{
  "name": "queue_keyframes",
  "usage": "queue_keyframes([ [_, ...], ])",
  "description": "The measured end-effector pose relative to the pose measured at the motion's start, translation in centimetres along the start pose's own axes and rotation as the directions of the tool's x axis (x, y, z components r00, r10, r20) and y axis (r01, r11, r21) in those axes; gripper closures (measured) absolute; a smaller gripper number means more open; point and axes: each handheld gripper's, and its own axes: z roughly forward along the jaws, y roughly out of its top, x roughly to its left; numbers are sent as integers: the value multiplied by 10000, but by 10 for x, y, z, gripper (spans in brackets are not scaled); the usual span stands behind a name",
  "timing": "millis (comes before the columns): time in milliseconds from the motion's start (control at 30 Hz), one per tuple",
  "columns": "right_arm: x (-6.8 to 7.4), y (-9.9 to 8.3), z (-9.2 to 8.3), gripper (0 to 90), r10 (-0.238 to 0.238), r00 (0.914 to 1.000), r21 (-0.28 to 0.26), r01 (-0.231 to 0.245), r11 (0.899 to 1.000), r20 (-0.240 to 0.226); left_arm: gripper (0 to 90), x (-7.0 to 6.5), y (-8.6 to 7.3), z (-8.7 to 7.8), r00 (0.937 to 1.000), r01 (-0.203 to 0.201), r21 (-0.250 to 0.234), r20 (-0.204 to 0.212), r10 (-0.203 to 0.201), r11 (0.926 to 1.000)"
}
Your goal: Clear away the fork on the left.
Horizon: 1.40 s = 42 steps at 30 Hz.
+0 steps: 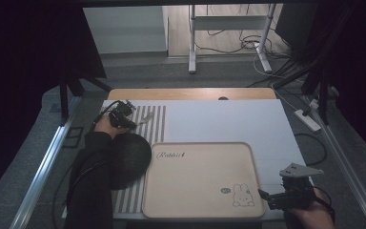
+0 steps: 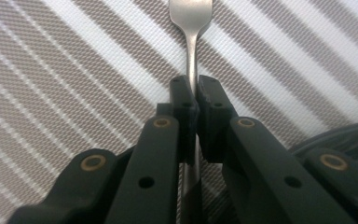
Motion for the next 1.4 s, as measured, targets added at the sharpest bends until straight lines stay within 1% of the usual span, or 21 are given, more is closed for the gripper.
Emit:
queue_keyframes([
  [67,0,0,0,0,4,10000,3,-4,10000,-2,859,-1,0,-2,9989,-201,135,-423,206,9997],
  [100,0,0,0,0,1,10000,0,-1,10000,-1,859,0,0,-3,9991,-197,177,-375,204,9996],
  [167,0,0,0,0,2,10000,2,-2,10000,7,860,0,0,-7,9962,-335,340,-796,361,9989],
  [200,0,0,0,0,3,10000,7,-3,10000,5,860,1,0,-8,9959,-345,425,-818,379,9985],
  [267,0,0,0,0,-7,10000,6,7,10000,13,859,2,-1,-13,9925,-372,567,-1145,435,9977],
  [333,0,0,0,0,-9,10000,3,9,10000,15,859,5,-3,-19,9891,-299,622,-1424,385,9976],
  [367,0,0,0,0,-4,10000,4,4,10000,14,859,6,-4,-22,9886,-207,610,-1474,295,9979],
  [500,0,0,0,0,-11,10000,15,11,10000,21,859,7,-10,-31,9905,-16,583,-1369,96,9983],
  [567,0,0,0,0,-14,10000,16,14,10000,37,859,7,-13,-36,9935,226,577,-1131,-159,9981],
  [600,0,0,0,0,-19,10000,11,18,10000,41,858,6,-15,-37,9943,274,557,-1048,-215,9981],
  [633,0,0,0,0,-19,10000,11,18,10000,41,858,6,-16,-39,9946,424,557,-967,-369,9975],
  [767,0,0,0,0,-36,10000,-28,36,10000,-19,859,2,-20,-43,9963,563,572,-681,-524,9968],
  [833,0,0,0,0,-12,10000,-50,12,10000,-24,858,-1,-21,-44,9968,580,502,-578,-551,9970],
  [900,0,0,-1,0,8,10000,-84,-8,10000,-49,858,-4,-22,-45,9976,602,431,-359,-587,9973],
  [967,0,0,-1,0,17,10000,-87,-18,10000,-51,858,-8,-22,-46,9982,526,351,-296,-516,9980],
  [1033,0,0,-1,0,-3,10000,-66,3,10000,-49,858,-13,-23,-47,9985,549,340,-111,-545,9979],
  [1167,1,0,0,0,-33,10000,-50,33,10000,-27,858,-23,-23,-49,9989,475,385,-50,-473,9981],
  [1233,1,0,0,0,-41,10000,-47,41,10000,-27,858,-27,-24,-51,9988,493,276,70,-495,9984],
  [1333,1,0,0,0,-75,10000,-34,75,10000,-22,858,-36,-26,-52,9989,445,96,148,-447,9990],
  [1400,1,0,0,0,-97,10000,-6,97,10000,-7,858,-41,-28,-53,9987,485,-5,181,-485,9988],
])
